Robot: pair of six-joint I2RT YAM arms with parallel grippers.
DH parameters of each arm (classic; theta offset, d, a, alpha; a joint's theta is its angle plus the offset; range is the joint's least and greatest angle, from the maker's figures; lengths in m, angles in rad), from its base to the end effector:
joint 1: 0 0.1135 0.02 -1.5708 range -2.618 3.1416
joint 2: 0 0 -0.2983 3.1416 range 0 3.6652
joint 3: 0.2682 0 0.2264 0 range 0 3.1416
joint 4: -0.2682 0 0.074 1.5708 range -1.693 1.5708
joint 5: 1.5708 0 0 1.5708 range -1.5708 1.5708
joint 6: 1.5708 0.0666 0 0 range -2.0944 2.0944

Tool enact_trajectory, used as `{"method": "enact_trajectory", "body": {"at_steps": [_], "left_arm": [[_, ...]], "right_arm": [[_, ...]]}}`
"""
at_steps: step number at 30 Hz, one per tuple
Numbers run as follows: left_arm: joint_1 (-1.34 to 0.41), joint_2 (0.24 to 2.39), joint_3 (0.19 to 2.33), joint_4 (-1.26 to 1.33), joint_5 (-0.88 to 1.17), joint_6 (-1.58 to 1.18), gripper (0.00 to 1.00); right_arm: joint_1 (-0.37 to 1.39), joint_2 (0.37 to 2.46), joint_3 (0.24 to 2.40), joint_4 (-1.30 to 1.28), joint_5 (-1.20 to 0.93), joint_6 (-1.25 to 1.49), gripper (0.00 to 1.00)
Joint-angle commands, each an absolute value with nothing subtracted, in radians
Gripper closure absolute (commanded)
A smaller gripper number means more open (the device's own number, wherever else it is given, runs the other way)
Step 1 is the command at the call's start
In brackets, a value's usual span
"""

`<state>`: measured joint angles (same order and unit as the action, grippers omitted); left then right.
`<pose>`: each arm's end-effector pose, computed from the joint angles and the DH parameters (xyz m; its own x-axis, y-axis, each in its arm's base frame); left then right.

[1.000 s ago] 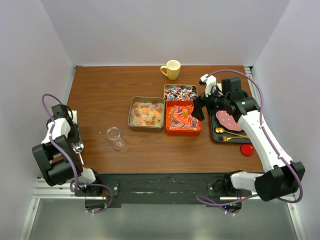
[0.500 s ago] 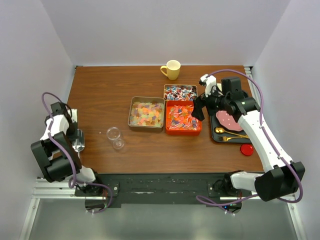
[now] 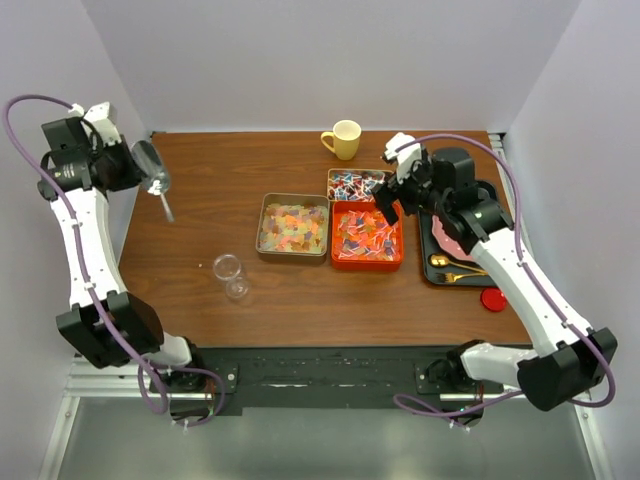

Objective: Pack the candies
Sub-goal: Pick up the spatula from the corner of the board.

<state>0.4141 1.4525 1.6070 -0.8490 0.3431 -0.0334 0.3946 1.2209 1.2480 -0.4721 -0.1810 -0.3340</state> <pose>0.2803 0.0987 0.4151 -0.5808 -0.2896 -0.7608 -0.1617 0.9570 -0.2408 0.2357 0.1111 0.3996 -0.2023 -0.4335 -0.8781 -0.6292 0.7446 -0.2227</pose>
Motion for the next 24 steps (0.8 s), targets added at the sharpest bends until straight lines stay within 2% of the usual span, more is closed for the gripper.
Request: {"method": "enact_trajectory", "body": {"at_steps": [1, 2, 7, 10, 14, 24], "left_arm": [[0.301, 1.424, 1.560, -0.674, 0.557, -0.256, 1.00], [0.234, 1.424, 1.557, -0.620, 0.537, -0.277, 1.00], [0.130, 1.451, 1.493, -0.531, 0.451, -0.520, 1.00], [0.097, 1.462, 1.471, -0.492, 0.443, -0.546, 1.00], [0.078, 1.468, 1.436, -0.471, 0.475, -0.586, 1.00], [0.069, 1.425, 1.350, -0.459, 0.534, -0.652, 1.00]], "right_arm": [[0.437, 1.221, 1.324, -0.345, -0.184, -0.386, 0.07], [0.460, 1.232, 1.345, -0.347, -0.192, -0.421, 0.09], [0.652, 1.294, 1.378, -0.298, -0.169, -0.474, 0.12], [0.709, 1.339, 1.411, -0.272, -0.201, -0.361, 0.13], [0.735, 1.465, 1.514, -0.230, -0.297, -0.042, 0.14], [0.836, 1.709, 1.677, -0.135, -0.265, 0.109, 0.13]]}}
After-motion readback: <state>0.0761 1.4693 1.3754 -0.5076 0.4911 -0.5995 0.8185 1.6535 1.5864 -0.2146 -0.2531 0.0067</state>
